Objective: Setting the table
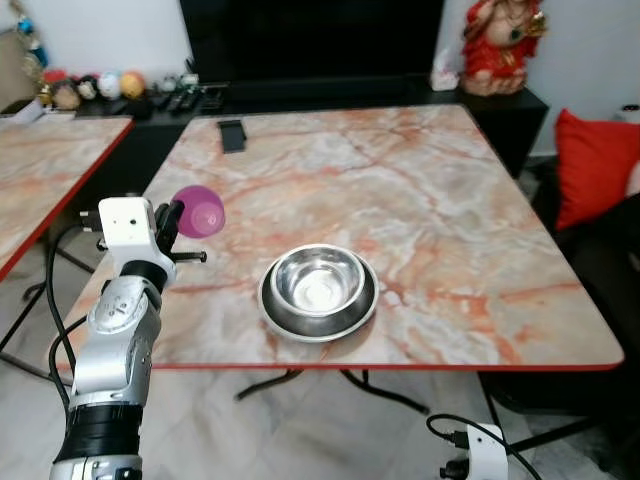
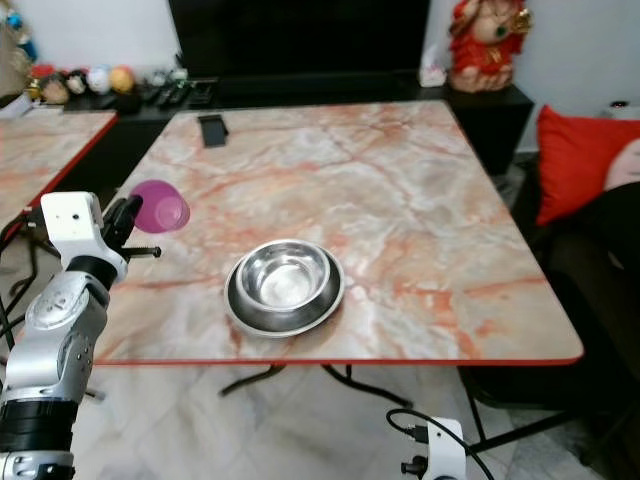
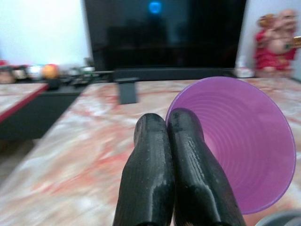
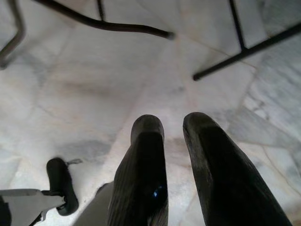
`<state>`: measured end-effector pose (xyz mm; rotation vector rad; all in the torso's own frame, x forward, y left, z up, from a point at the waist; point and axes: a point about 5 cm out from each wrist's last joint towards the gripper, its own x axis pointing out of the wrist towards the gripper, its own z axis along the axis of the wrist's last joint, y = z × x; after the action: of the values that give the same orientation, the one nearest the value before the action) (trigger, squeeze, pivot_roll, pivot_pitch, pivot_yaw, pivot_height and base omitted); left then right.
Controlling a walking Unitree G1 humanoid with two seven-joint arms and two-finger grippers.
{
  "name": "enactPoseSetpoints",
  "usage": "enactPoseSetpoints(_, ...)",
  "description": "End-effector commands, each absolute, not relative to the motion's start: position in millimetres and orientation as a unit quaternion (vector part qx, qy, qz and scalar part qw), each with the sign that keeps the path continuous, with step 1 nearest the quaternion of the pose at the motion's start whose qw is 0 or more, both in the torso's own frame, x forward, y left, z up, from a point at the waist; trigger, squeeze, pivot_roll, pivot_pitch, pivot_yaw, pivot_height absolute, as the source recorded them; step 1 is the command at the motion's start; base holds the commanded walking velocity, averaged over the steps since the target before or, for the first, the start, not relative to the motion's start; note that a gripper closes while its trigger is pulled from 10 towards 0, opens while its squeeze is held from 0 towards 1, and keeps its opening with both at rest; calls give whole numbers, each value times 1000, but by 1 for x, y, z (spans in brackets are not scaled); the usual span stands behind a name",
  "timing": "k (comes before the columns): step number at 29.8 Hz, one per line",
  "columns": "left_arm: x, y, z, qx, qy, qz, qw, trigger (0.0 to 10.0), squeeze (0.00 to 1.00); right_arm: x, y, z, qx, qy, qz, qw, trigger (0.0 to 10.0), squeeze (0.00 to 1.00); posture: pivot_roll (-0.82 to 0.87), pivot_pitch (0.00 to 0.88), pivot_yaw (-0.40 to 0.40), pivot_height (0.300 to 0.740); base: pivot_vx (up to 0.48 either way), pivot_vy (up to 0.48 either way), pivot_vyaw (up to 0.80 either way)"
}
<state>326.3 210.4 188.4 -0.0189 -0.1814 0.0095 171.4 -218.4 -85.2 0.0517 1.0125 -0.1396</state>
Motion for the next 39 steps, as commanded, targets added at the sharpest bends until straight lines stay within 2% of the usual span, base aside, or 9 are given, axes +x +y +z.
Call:
enactPoseSetpoints(1, 327, 213, 192, -9, -95, 6, 995, 10000, 0, 174, -217, -85, 26, 482, -65, 873, 10000, 0, -66, 0, 49, 740, 330, 0, 0)
enactPoseSetpoints(8, 328, 212, 195, -5, -97, 8, 995, 10000, 0, 173, -217, -85, 26, 483, -65, 873, 10000, 0, -67, 0, 48, 740, 307, 0, 0)
enactPoseSetpoints(15, 330, 210, 196, -34, -83, 7, 996, 10000, 0, 174, -217, -84, 26, 482, -65, 873, 10000, 0, -67, 0, 42, 740, 0, 0, 0)
enactPoseSetpoints(21, 332, 218, 196, -24, -25, 25, 999, 10000, 0, 174, -218, -84, 24, 484, -63, 873, 10000, 0, -68, 0, 32, 740, 0, 0, 0)
enactPoseSetpoints(23, 332, 211, 193, 8, 31, -2, 999, 10000, 0, 174, -218, -84, 22, 485, -61, 872, 10000, 0, -65, 0, 30, 740, 0, 0, 0)
enactPoseSetpoints(26, 332, 207, 189, 20, 65, 0, 998, 10000, 0, 174, -218, -84, 22, 485, -61, 872, 10000, 0, -73, 0, 27, 740, 0, 0, 0)
enactPoseSetpoints(36, 333, 211, 199, -21, 128, 50, 990, 10000, 0, 174, -219, -84, 22, 486, -57, 872, 10000, 0, -74, 0, 20, 740, 0, 0, 0)
enactPoseSetpoints(39, 329, 207, 200, -70, 160, 45, 984, 10000, 0, 173, -219, -84, 19, 489, -52, 871, 10000, 0, -71, 0, 19, 740, 0, 0, 0)
